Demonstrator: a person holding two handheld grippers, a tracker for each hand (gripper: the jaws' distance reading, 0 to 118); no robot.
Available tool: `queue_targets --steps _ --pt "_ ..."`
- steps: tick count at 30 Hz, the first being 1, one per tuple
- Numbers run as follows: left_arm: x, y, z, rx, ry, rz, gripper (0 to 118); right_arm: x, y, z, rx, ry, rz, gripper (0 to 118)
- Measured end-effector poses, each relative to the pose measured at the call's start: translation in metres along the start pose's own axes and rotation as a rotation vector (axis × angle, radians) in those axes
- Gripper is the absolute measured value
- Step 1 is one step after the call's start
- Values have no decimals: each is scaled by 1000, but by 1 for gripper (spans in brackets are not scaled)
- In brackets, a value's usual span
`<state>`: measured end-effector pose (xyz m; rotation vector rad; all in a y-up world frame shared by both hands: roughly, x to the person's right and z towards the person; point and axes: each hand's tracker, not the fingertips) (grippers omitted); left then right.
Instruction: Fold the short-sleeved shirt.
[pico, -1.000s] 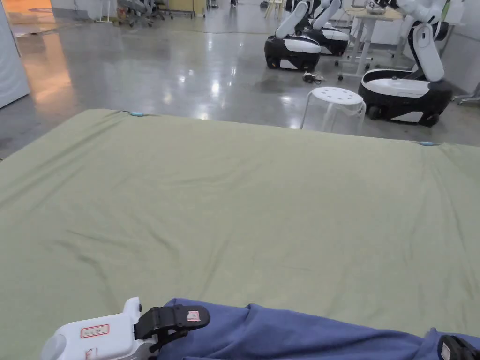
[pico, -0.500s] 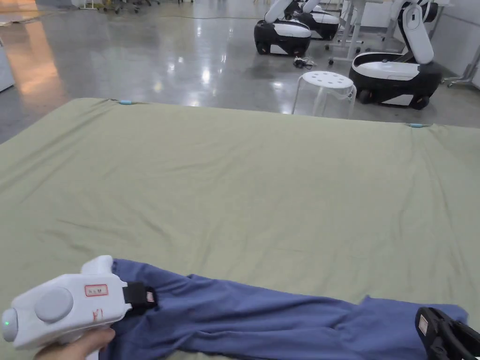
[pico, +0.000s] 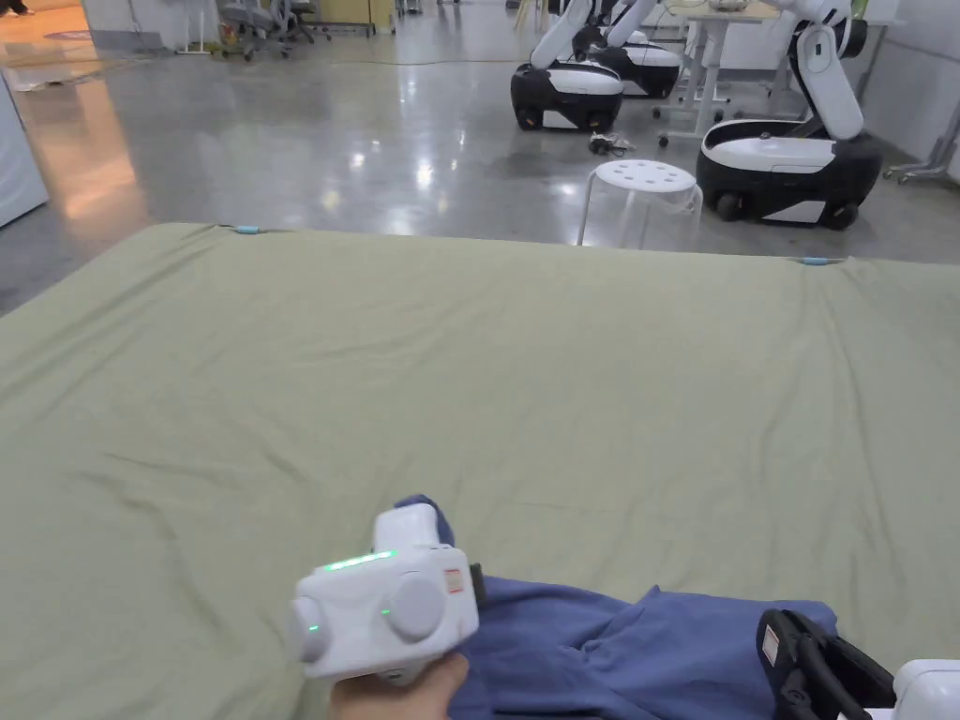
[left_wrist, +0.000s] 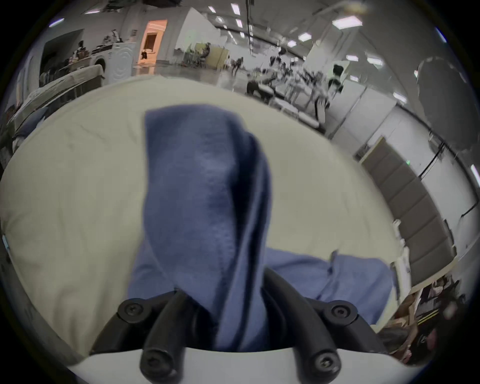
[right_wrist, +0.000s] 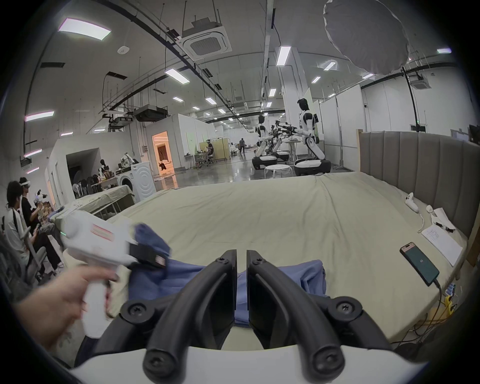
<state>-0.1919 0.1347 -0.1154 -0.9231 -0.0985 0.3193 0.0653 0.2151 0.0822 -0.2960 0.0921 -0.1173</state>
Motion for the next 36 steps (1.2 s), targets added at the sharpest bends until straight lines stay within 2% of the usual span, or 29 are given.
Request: queue_targets --steps 3,5,6,7,8,9,10,12,15,17,18,20,21,25,26,28,31,34,36 --pt "1 -13 -32 -30 99 -104 7 6 -2 6 3 18 -32 9" --pt "9 -12 -19 20 89 -194 16 7 -4 9 -5 39 -36 10" --pt "11 -10 -10 3 23 -197 34 6 -5 10 -5 37 -31 10" --pt "9 -4 1 -16 -14 -195 58 5 -6 9 -8 38 -25 10" --pt "8 -2 15 1 -100 -134 72 5 -5 9 -16 46 -24 10" --pt "5 0 35 43 -153 -121 76 4 -6 10 -18 53 -26 10" --pt "1 0 56 88 -200 -167 75 3 -7 12 -16 55 -26 10" --pt "-11 0 92 138 -201 -220 75 2 -9 15 -21 55 -12 10" --pt "-50 -1 135 323 -259 -156 75 1 -13 19 -34 50 1 10" --pt "-70 3 136 300 -236 -121 71 2 -17 18 -46 48 -5 10" --pt "-78 6 126 272 -230 -97 62 2 -19 17 -54 45 -8 10" --pt "-82 8 99 187 -272 -72 18 1 -22 14 -73 40 -11 10" --pt "-78 6 84 159 -306 -49 7 1 -24 12 -84 36 -14 10" --pt "-35 -14 14 21 -377 -4 7 3 -24 15 -84 28 -40 10" --pt "-18 -23 -6 -26 -334 -38 7 5 -23 16 -85 23 -42 10" --pt "15 -44 -26 -53 -355 -146 7 8 -22 15 -95 5 -35 10" --pt "35 -60 -25 -2 -313 -203 7 14 -19 17 -95 -8 -26 10" --pt "13 -48 -2 6 -337 -97 7 16 -13 16 -93 -5 -18 10" --pt "-3 -40 48 196 -267 -204 7 13 -12 16 -79 3 5 10"
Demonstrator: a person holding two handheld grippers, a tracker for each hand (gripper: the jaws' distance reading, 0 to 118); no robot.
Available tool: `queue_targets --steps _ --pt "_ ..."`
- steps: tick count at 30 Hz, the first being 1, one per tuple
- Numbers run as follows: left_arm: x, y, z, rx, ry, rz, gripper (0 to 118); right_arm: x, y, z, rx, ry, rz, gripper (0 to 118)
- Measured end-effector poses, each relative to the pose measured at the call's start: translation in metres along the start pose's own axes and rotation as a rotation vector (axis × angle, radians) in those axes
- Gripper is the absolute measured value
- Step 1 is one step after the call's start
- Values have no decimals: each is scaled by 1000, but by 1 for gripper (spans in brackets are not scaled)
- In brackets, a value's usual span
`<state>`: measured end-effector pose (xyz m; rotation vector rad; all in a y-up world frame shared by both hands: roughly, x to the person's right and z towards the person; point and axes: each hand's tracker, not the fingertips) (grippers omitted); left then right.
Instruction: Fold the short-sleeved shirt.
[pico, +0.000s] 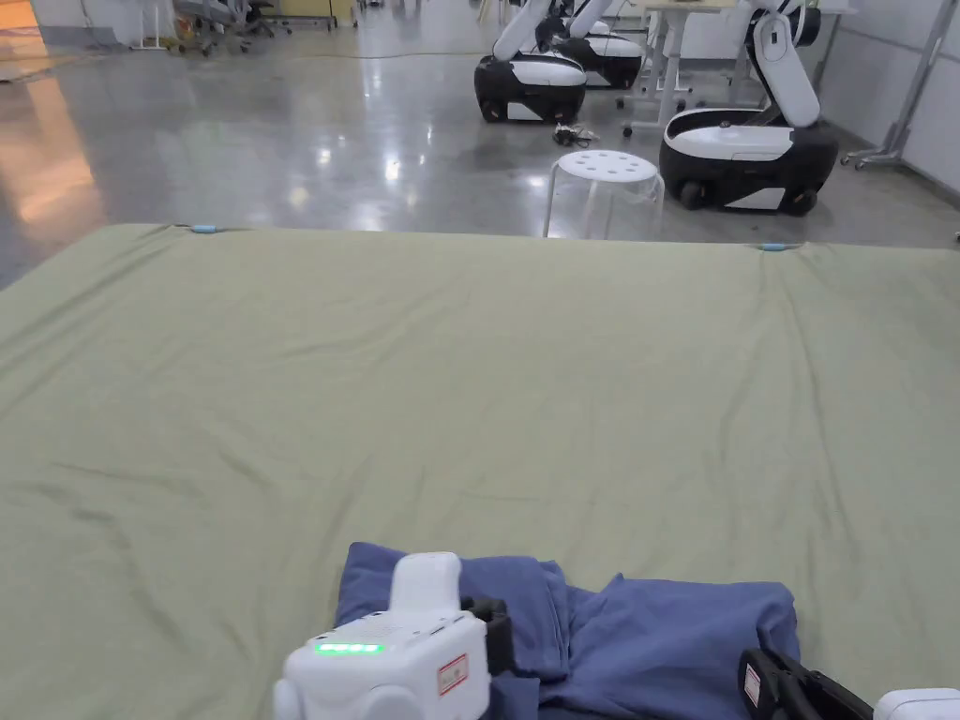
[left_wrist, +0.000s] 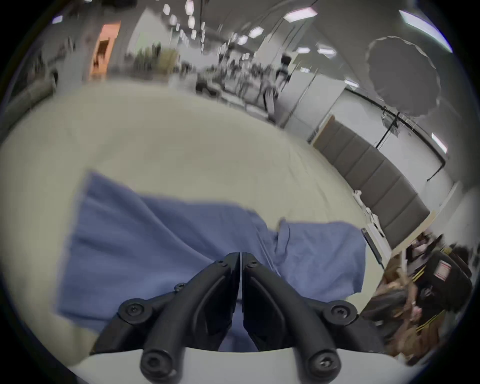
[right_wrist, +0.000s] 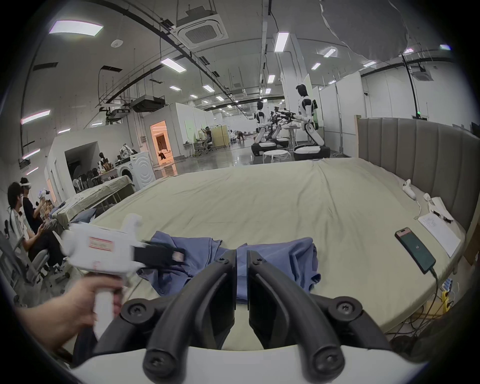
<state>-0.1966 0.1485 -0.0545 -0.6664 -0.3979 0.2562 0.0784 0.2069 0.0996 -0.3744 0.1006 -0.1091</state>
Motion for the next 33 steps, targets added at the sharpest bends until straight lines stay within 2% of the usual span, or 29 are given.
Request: queue_targets --steps 3,4,6,7,12,15,18,20,22,24,28,30,31,32,33 --pt "-16 10 23 -93 38 -68 7 -6 -3 -4 -4 32 -10 10" --pt "-24 11 25 -102 69 -61 22 -9 -5 -7 -12 43 -16 10" --pt "-39 15 35 -92 57 -26 75 -17 -8 -7 -19 55 -15 10" --pt "-45 17 40 -71 46 9 86 -20 -9 -4 -16 65 -14 10" --pt "-118 34 72 -58 -44 266 86 -29 -14 3 -18 86 -8 10" --pt "-172 29 69 -83 -39 412 86 -27 -16 1 -38 81 -17 10" --pt "-218 13 43 -209 -232 610 86 -24 -17 -1 -43 80 -30 10" --pt "-236 -6 19 -226 -428 783 86 -25 -17 -3 -49 76 -21 10" --pt "-245 -22 -5 -226 -566 924 85 -26 -16 -4 -51 70 -16 10" --pt "-232 -21 -19 -176 -643 920 85 -24 -14 -4 -52 63 -15 10" --pt "-183 -13 -54 -286 -658 743 85 -20 -12 -8 -61 40 -16 10" --pt "-169 -8 -63 -282 -598 697 83 -18 -10 -11 -65 27 -26 10" --pt "-168 -6 -63 -296 -523 712 64 -18 -10 -11 -65 21 -32 10" --pt "-165 -5 -64 -335 -390 719 25 -18 -9 -10 -66 13 -38 10" --pt "-160 -8 -65 -392 -186 679 10 -18 -10 -10 -66 12 -41 10"
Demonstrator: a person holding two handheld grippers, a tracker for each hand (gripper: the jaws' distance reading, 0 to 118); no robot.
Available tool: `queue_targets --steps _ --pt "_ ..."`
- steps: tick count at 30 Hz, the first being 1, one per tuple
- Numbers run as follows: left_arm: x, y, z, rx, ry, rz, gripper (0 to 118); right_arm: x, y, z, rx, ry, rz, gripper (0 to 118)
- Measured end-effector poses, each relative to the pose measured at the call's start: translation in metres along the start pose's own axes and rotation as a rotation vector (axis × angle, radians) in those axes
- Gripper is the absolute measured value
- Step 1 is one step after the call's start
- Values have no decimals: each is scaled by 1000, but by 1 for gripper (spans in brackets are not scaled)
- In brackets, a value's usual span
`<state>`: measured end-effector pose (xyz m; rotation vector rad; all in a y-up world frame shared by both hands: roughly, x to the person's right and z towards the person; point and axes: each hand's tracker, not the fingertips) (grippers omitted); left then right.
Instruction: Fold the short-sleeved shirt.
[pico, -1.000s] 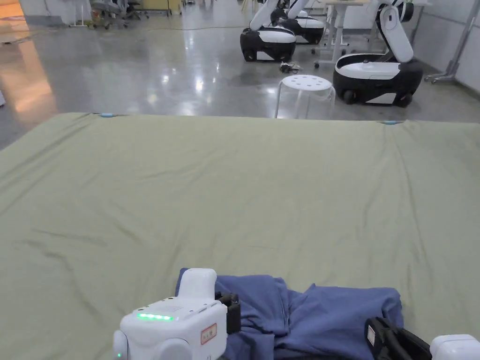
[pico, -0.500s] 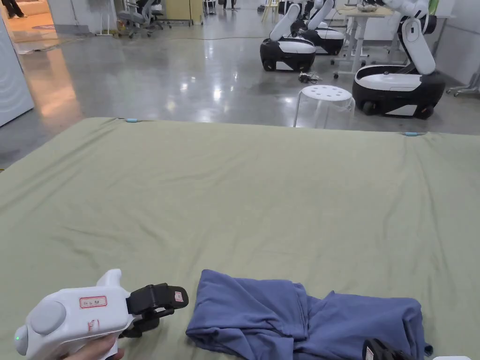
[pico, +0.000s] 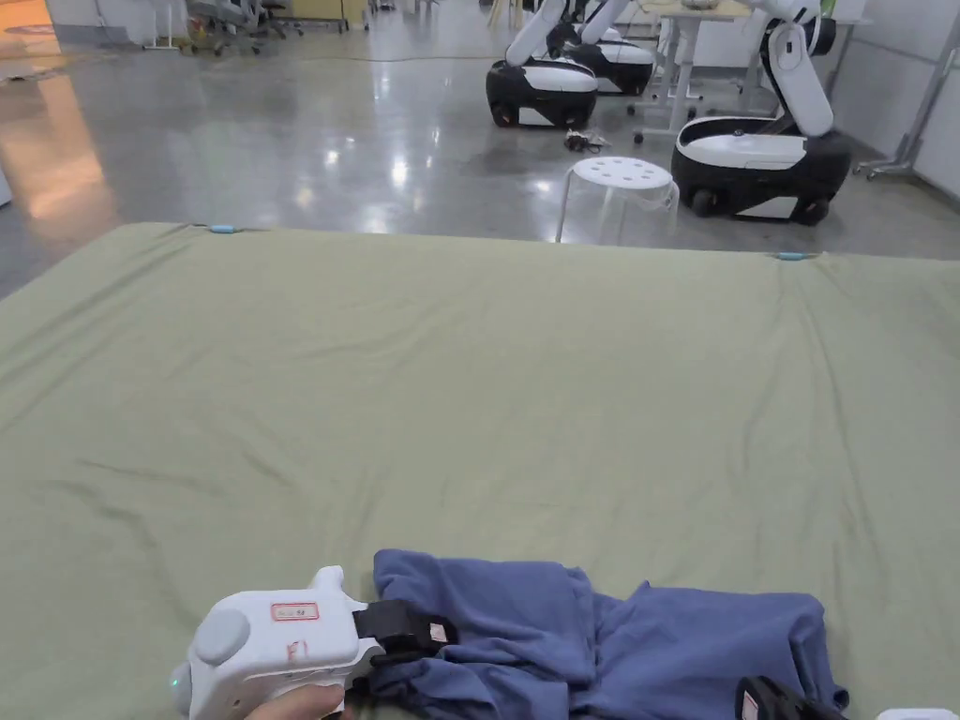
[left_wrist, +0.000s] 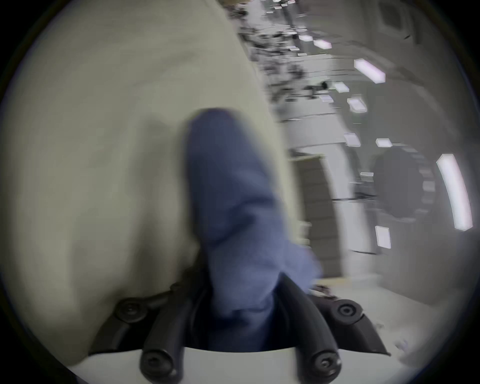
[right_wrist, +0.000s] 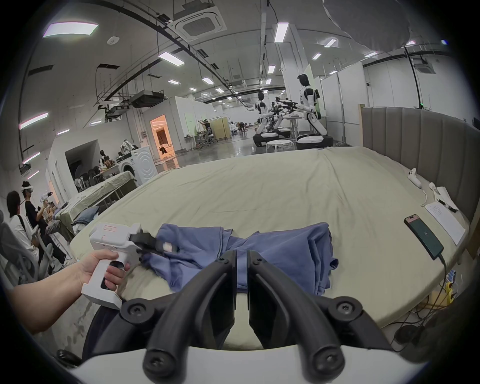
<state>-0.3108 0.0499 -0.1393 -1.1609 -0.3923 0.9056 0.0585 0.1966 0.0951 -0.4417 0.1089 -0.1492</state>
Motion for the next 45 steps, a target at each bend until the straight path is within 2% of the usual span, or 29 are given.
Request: queue_targets --steps 1,2,3,4,8,11,14,19,22,25,27,28,29,31,32,33,34,35,37,40,42,44,45 --pt "1 -3 1 8 -143 -12 10 0 0 0 0 5 -2 10" --pt "12 -7 13 50 -122 -46 10 0 0 0 0 6 2 10" --pt "23 -12 21 76 -36 -88 9 -1 0 0 -1 4 13 10" --pt "32 -15 29 107 -22 -154 10 -2 0 1 2 5 20 10" --pt "34 -3 79 246 145 -222 10 -2 4 3 17 12 12 10" --pt "33 8 107 305 402 -353 10 -3 3 3 26 20 14 10" --pt "55 -1 115 326 388 -344 10 -4 0 0 15 13 32 10" --pt "149 -53 66 323 378 -607 10 1 0 -1 16 -10 37 10" --pt "190 -93 2 265 422 -753 10 8 3 4 31 -23 29 10" --pt "199 -124 -72 176 504 -859 10 14 5 10 36 -43 22 10" --pt "187 -127 -110 163 668 -904 10 18 5 15 35 -54 22 10" --pt "184 -128 -112 172 697 -925 13 19 4 17 37 -58 23 10" --pt "188 -131 -106 208 652 -943 17 20 5 20 39 -63 28 10" --pt "198 -128 -87 152 537 -904 33 24 5 24 50 -68 40 10" --pt "197 -122 -71 168 414 -830 45 25 5 24 51 -70 40 10" --pt "196 -118 -49 202 211 -751 59 27 6 23 48 -70 36 10" --pt "195 -112 -29 231 75 -695 78 29 6 22 45 -69 29 10" --pt "195 -110 -8 233 -10 -658 80 30 5 22 46 -69 23 10" --pt "195 -105 28 245 -68 -621 80 32 4 20 48 -72 17 10" --pt "179 -97 66 410 -119 -622 80 36 2 17 41 -65 -1 10" --pt "159 -87 62 419 -8 -548 76 37 -1 13 34 -64 -7 10" --pt "147 -78 42 303 -10 -444 45 39 -1 11 25 -61 -16 10" --pt "145 -79 22 239 -15 -414 35 41 -1 10 21 -56 -25 10"
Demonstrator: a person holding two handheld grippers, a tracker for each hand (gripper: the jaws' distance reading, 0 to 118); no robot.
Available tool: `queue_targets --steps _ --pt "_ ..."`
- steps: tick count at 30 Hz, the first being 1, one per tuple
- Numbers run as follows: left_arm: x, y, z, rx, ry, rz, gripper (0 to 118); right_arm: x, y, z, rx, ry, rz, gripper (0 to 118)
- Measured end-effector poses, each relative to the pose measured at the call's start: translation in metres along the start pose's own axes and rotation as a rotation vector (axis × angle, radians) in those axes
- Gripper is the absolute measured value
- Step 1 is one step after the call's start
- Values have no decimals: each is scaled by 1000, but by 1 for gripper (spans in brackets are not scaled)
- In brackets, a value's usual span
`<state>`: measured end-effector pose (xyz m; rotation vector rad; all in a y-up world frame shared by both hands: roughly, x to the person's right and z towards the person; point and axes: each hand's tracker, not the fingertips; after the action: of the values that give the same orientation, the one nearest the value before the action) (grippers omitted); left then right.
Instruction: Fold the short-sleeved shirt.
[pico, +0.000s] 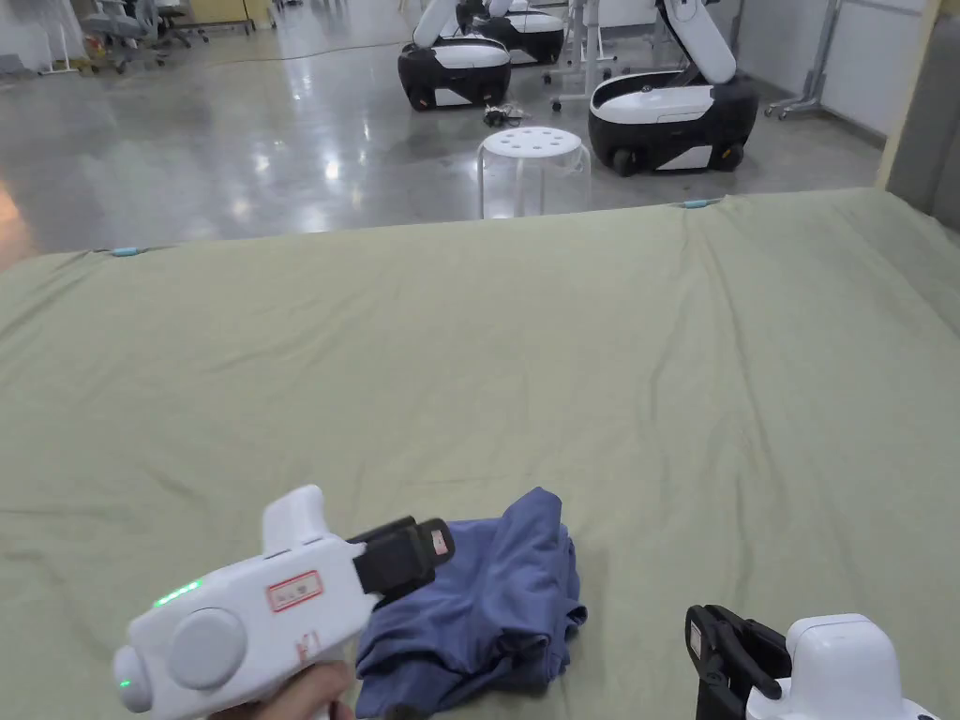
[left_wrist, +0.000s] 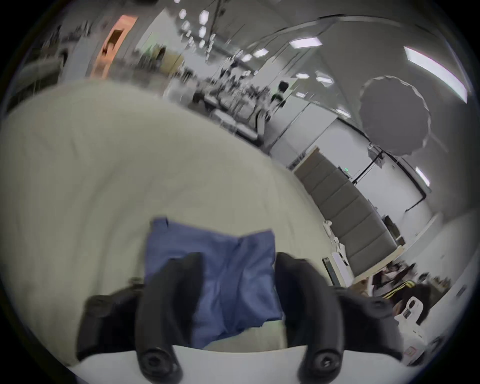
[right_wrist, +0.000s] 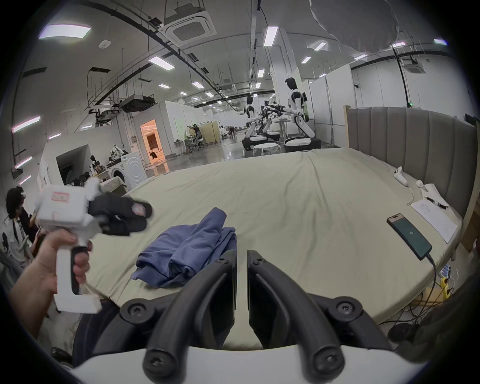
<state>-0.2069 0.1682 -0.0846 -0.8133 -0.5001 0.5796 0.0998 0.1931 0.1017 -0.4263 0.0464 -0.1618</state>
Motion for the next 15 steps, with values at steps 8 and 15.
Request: queue_targets --steps 8,15 --pt "30 -63 -130 -194 -28 7 21 18 3 -13 -95 15 -19 10" --pt "25 -34 -18 -55 -84 -78 17 8 29 -77 -167 237 -72 10"
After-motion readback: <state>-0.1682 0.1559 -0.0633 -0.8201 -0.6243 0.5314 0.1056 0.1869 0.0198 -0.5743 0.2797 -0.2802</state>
